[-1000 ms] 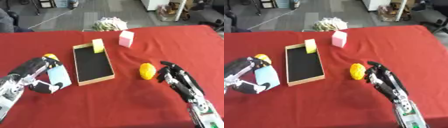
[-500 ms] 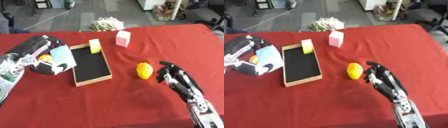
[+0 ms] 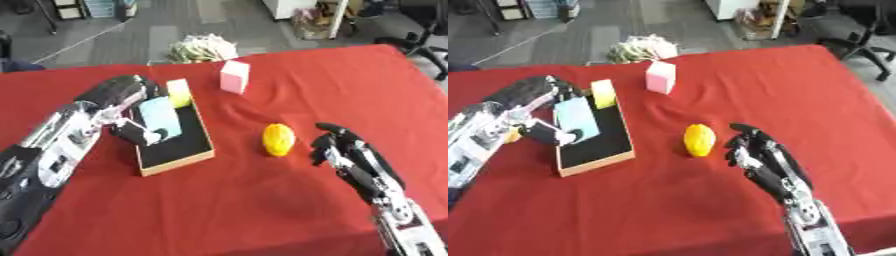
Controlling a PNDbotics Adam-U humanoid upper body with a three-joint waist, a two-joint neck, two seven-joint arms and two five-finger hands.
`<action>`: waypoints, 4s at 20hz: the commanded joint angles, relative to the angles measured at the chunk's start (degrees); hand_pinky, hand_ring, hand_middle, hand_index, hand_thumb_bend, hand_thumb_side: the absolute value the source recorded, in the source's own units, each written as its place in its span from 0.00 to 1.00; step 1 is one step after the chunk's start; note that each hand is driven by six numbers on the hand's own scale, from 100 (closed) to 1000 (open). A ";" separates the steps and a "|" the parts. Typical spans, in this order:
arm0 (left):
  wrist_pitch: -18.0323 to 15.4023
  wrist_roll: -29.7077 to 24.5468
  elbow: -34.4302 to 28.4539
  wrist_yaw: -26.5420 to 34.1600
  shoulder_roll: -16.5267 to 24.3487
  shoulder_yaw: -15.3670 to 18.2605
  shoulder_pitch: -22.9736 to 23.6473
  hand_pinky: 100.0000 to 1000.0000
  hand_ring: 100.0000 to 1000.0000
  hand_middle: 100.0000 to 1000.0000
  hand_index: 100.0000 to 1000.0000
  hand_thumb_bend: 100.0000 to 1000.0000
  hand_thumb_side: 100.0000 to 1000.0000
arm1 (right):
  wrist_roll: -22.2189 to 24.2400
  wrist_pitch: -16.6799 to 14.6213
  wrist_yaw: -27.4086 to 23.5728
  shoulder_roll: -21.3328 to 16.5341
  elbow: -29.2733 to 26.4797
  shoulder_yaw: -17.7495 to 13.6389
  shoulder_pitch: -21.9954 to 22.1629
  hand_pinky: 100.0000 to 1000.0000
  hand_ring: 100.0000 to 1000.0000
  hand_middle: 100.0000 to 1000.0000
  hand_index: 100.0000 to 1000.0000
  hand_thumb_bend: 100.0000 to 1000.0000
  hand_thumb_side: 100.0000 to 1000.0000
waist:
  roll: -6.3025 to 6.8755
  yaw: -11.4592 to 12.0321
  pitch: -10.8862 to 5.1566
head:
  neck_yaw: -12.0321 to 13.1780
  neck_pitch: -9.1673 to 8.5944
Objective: Pick up objects on the table and place them in the box.
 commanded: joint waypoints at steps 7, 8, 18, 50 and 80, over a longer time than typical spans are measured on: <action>-2.51 1.04 5.67 -1.31 -3.85 0.04 -2.07 0.68 0.49 0.48 0.78 0.27 0.14 | 0.08 -0.10 -0.17 -0.48 -0.61 0.11 -0.71 0.45 0.50 0.52 0.84 0.00 0.40 | -1.13 -0.86 -0.43 | 0.21 0.24; -2.79 0.79 6.20 -1.21 -4.02 0.02 -2.06 0.69 0.50 0.49 0.79 0.27 0.16 | 0.07 -0.13 -0.18 -0.48 -0.60 0.11 -0.75 0.45 0.50 0.52 0.84 0.00 0.40 | -1.20 -0.96 -0.39 | 0.19 0.24; -5.55 -0.02 7.48 0.41 -4.23 0.51 -1.90 0.76 0.62 0.63 0.89 0.31 0.51 | 0.24 -0.20 -0.33 -0.38 -0.65 0.17 -1.08 0.45 0.50 0.52 0.84 0.00 0.40 | -1.16 -1.38 -0.23 | 0.30 0.24; -5.58 -3.34 10.22 -3.48 14.78 14.10 -2.87 0.81 0.71 0.72 0.92 0.54 0.36 | -0.14 -0.25 0.20 -0.82 -0.27 -0.48 -0.63 0.45 0.50 0.52 0.84 0.00 0.40 | -0.65 -0.01 -0.54 | -0.59 0.24; -4.29 -1.04 27.33 -10.05 8.85 19.17 -6.00 0.52 0.37 0.36 0.64 0.03 0.17 | 0.02 -0.35 0.08 -0.71 -0.11 -0.41 -1.52 0.45 0.50 0.52 0.84 0.00 0.39 | -1.28 -1.22 0.68 | -0.67 0.24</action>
